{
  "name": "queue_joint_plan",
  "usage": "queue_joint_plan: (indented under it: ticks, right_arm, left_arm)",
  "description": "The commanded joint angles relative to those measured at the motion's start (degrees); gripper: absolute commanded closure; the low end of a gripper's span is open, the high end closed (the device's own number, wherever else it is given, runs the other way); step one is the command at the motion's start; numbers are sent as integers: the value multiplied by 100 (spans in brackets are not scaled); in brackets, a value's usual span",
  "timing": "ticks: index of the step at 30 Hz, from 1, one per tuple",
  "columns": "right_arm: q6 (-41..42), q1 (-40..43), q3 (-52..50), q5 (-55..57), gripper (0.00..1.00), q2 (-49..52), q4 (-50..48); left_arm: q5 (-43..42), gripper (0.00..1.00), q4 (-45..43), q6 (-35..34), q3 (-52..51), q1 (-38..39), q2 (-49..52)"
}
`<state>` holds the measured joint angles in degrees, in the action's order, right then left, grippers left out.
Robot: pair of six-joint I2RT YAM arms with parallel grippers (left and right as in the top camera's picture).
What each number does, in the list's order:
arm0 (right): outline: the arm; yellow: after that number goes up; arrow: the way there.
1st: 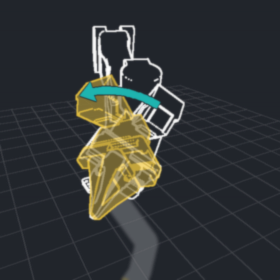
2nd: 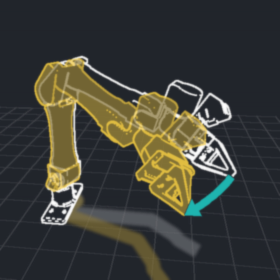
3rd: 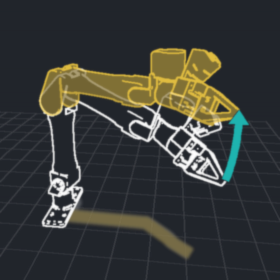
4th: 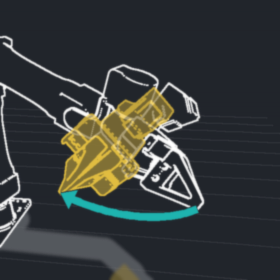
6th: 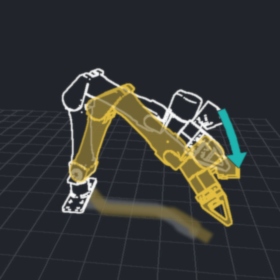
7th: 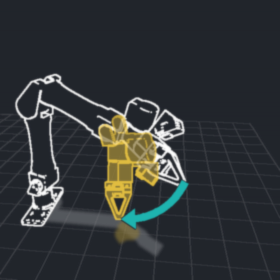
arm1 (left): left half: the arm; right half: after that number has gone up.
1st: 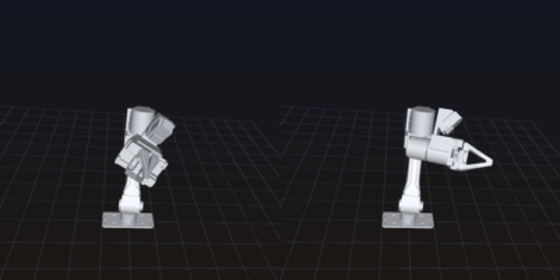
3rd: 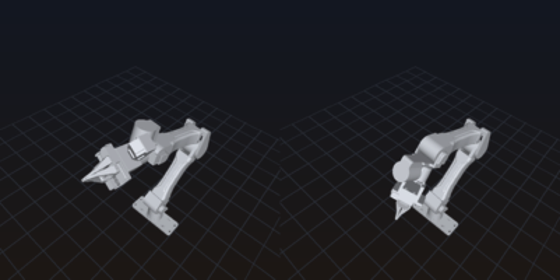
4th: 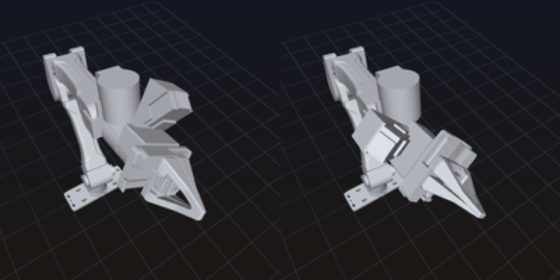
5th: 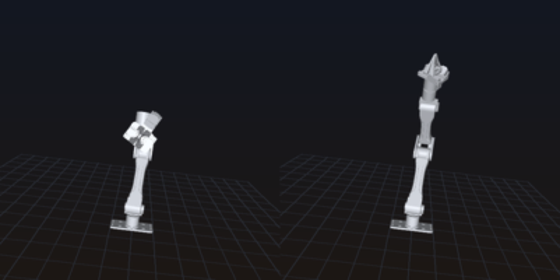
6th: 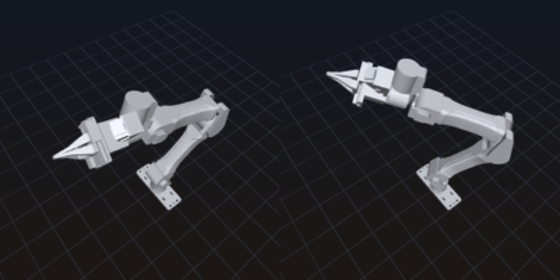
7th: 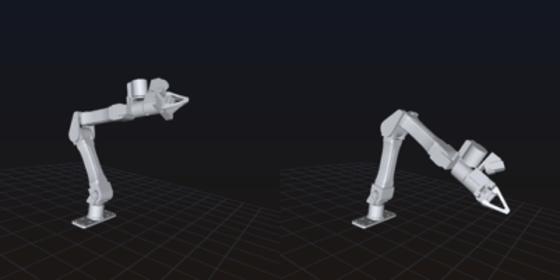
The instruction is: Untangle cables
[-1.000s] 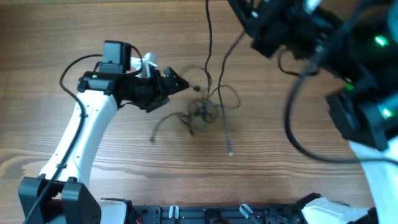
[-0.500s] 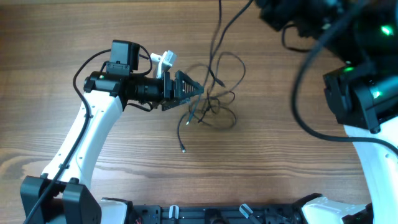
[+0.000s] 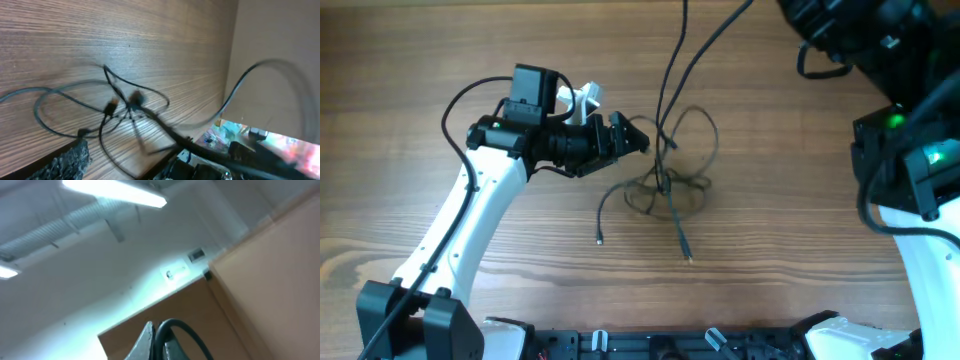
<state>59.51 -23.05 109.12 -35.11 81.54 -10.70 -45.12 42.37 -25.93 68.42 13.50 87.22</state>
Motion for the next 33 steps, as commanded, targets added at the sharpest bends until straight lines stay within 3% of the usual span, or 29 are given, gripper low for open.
queue_joint_plan:
  ticks: [1, 3, 4, 6, 9, 11, 13, 16, 18, 20, 23, 33]
  right_arm:
    - [-669, 20, 48, -428, 96, 52, 796]
    - [48, 20, 48, -435, 96, 212, 348]
    - [728, 20, 48, -431, 96, 376, -824]
    - [1410, 22, 48, -319, 96, 518, -2072]
    - [1976, 94, 48, -229, 96, 570, -2817]
    - [1768, 179, 48, -562, 96, 564, -2763]
    - [1287, 214, 48, -1054, 96, 564, -2317]
    - [-275, 221, 48, -1248, 96, 557, 234]
    - [-1300, 343, 48, -363, 96, 562, 1941]
    - [-1744, 490, 48, 675, 96, 562, 2922]
    - [-1965, 778, 48, 1335, 96, 562, 3436]
    - [-1462, 2879, 48, 1370, 96, 564, 4041]
  left_arm:
    - [133, 9, -55, -177, 7, 66, -9]
    - [138, 10, -87, -205, 4, 66, -9]
    - [133, 10, -83, -332, 7, 66, -9]
    - [133, 9, -83, -400, 4, 66, -9]
    - [136, 9, -83, -415, 4, 66, -9]
    - [168, 8, -85, -415, 4, 66, -9]
    - [264, 8, -85, -417, 4, 66, -9]
    - [599, 9, -55, -420, 4, 66, -9]
    - [909, 10, 72, -461, 4, 63, -9]
    - [1241, 12, 234, -459, 4, 63, -9]
    - [1775, 12, 487, -463, 4, 63, -9]
    - [3694, 11, 850, -1276, 4, -31, -9]
